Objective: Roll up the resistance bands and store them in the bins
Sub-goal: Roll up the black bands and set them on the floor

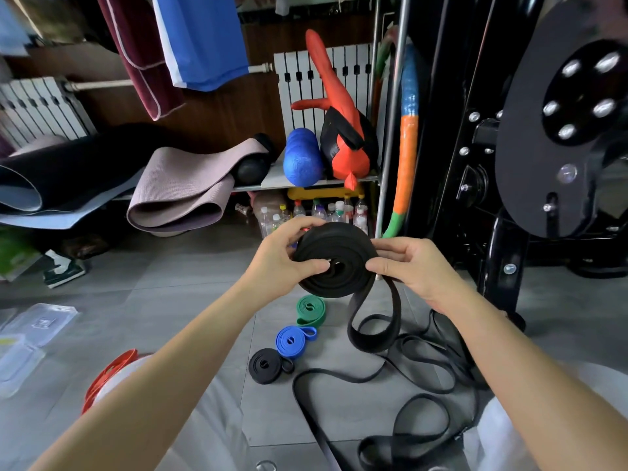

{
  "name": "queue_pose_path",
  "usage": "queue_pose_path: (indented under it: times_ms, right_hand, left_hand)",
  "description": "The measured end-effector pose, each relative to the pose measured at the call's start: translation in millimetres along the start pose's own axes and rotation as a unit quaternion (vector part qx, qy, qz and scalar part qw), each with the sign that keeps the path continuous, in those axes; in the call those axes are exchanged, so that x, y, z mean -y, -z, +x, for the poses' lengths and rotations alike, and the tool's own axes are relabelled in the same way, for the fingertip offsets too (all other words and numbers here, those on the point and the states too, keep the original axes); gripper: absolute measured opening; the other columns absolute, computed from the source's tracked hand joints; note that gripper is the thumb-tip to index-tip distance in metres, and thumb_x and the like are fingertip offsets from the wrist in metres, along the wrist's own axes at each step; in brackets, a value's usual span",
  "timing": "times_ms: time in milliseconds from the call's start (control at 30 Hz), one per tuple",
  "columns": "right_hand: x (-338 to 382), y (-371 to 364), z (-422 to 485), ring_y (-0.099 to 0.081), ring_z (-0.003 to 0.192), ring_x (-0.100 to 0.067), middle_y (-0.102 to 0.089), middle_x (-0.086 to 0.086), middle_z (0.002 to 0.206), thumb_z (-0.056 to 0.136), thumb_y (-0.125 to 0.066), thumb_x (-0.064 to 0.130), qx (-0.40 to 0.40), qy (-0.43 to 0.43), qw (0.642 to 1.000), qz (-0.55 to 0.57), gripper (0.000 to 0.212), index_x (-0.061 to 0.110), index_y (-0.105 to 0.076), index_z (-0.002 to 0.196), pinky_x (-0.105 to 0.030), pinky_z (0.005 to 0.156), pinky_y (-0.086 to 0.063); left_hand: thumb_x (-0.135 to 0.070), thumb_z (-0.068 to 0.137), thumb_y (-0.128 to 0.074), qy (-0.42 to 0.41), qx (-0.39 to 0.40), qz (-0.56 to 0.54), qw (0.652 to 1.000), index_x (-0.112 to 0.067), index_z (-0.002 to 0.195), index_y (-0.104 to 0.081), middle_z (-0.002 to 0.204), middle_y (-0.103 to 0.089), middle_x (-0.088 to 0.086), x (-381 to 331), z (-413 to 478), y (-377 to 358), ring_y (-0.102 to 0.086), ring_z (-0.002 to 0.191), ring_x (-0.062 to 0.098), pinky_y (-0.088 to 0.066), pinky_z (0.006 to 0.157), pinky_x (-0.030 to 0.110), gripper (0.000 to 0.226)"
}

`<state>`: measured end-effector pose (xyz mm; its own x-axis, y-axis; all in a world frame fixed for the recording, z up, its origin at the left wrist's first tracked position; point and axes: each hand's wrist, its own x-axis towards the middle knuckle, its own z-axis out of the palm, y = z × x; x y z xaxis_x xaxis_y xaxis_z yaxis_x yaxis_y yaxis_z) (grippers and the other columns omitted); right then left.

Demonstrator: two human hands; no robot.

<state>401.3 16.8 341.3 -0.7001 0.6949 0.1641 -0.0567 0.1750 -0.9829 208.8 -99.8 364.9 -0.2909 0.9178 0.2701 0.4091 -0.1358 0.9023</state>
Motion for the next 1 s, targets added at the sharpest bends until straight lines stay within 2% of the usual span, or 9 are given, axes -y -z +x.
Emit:
queue_pose_path:
  times_ms: [133, 200, 333, 433, 500, 667, 767, 867, 1000]
  right_hand:
    - [-1, -6, -2, -0.067, 0.097, -0.008, -0.073, 0.008, 0.096, 0.076, -0.07, 0.0, -0.018, 0.02, 0.999, 0.042, 0.035, 0.028, -0.067, 0.097, -0.015, 0.08, -0.052]
    - [2, -4, 0, -0.068, 0.095, -0.008, -0.074, 0.007, 0.093, 0.077, -0.07, -0.001, -0.013, 0.026, 0.999, 0.02, 0.034, 0.026, -0.068, 0.096, -0.017, 0.08, -0.052]
    - [5, -3, 5, -0.067, 0.09, -0.002, -0.072, 0.012, 0.091, 0.074, -0.073, 0.0, 0.03, 0.009, 0.997, -0.064, 0.038, 0.031, -0.066, 0.095, -0.019, 0.085, -0.052]
    - [9, -10, 10, -0.064, 0.087, 0.003, -0.068, 0.014, 0.093, 0.071, -0.077, 0.004, 0.068, 0.005, 0.989, -0.133, 0.041, 0.034, -0.062, 0.095, -0.021, 0.092, -0.049]
    - [10, -14, 13, -0.065, 0.092, -0.004, -0.069, 0.011, 0.094, 0.07, -0.078, 0.006, 0.074, 0.011, 0.988, -0.135, 0.041, 0.033, -0.061, 0.096, -0.023, 0.09, -0.05]
    - [6, -11, 15, -0.067, 0.077, -0.003, -0.071, 0.004, 0.084, 0.066, -0.08, 0.009, 0.016, 0.004, 0.997, -0.082, 0.033, 0.02, -0.059, 0.089, -0.014, 0.067, -0.051]
    - [-2, -10, 8, -0.065, 0.091, -0.007, -0.069, 0.006, 0.092, 0.067, -0.08, 0.014, -0.033, 0.035, 0.994, -0.098, 0.026, 0.025, -0.065, 0.086, -0.02, 0.08, -0.053]
    - [-11, -9, 2, -0.061, 0.098, -0.01, -0.065, 0.012, 0.095, 0.073, -0.076, 0.02, -0.054, 0.071, 0.987, -0.133, 0.035, 0.049, -0.065, 0.09, -0.03, 0.091, -0.047]
    - [-26, -15, -4, -0.055, 0.091, 0.005, -0.057, 0.02, 0.09, 0.084, -0.063, 0.033, -0.061, 0.089, 0.969, -0.22, 0.038, 0.048, -0.051, 0.116, -0.024, 0.087, -0.041]
  left_hand:
    - [-0.003, 0.071, -0.076, 0.047, -0.02, -0.109, 0.993, -0.046, 0.102, -0.06, 0.095, -0.07, -0.009, 10, -8, -8, -0.069, 0.087, 0.012, -0.057, 0.059, 0.037, 0.056]
    - [-0.004, 0.075, -0.074, 0.075, 0.004, -0.104, 0.992, -0.048, 0.099, -0.054, 0.096, -0.069, -0.008, 12, -11, -12, -0.069, 0.087, 0.013, -0.057, 0.058, 0.036, 0.054]
    - [-0.023, 0.072, -0.079, 0.024, 0.066, 0.142, 0.987, -0.042, 0.103, -0.04, 0.11, -0.057, -0.011, 3, -5, -5, -0.06, 0.098, 0.011, -0.049, 0.073, 0.02, 0.053]
    - [-0.034, 0.069, -0.078, -0.029, 0.14, 0.305, 0.941, -0.047, 0.134, -0.03, 0.129, -0.048, -0.012, -5, -2, -2, -0.05, 0.113, 0.009, -0.043, 0.088, 0.026, 0.082]
    - [-0.032, 0.073, -0.075, -0.056, 0.163, 0.342, 0.924, -0.048, 0.138, -0.03, 0.132, -0.05, -0.015, -9, -3, -3, -0.048, 0.114, 0.006, -0.042, 0.092, 0.028, 0.08]
    - [-0.019, 0.072, -0.078, -0.006, 0.131, 0.197, 0.972, -0.045, 0.124, -0.052, 0.117, -0.056, -0.023, -4, -1, 3, -0.056, 0.11, 0.005, -0.045, 0.098, 0.028, 0.063]
    - [-0.012, 0.071, -0.078, 0.005, 0.081, 0.103, 0.991, -0.055, 0.109, -0.052, 0.116, -0.056, -0.024, 1, -4, 4, -0.059, 0.109, 0.006, -0.048, 0.098, 0.035, 0.063]
    - [-0.008, 0.071, -0.079, 0.006, 0.037, 0.049, 0.998, -0.059, 0.104, -0.054, 0.117, -0.061, -0.015, 5, -6, 5, -0.061, 0.107, 0.01, -0.05, 0.094, 0.036, 0.065]
    - [-0.006, 0.071, -0.078, 0.032, -0.028, -0.021, 0.999, -0.06, 0.098, -0.059, 0.103, -0.068, -0.018, 7, -5, 5, -0.064, 0.096, 0.005, -0.054, 0.067, 0.031, 0.063]
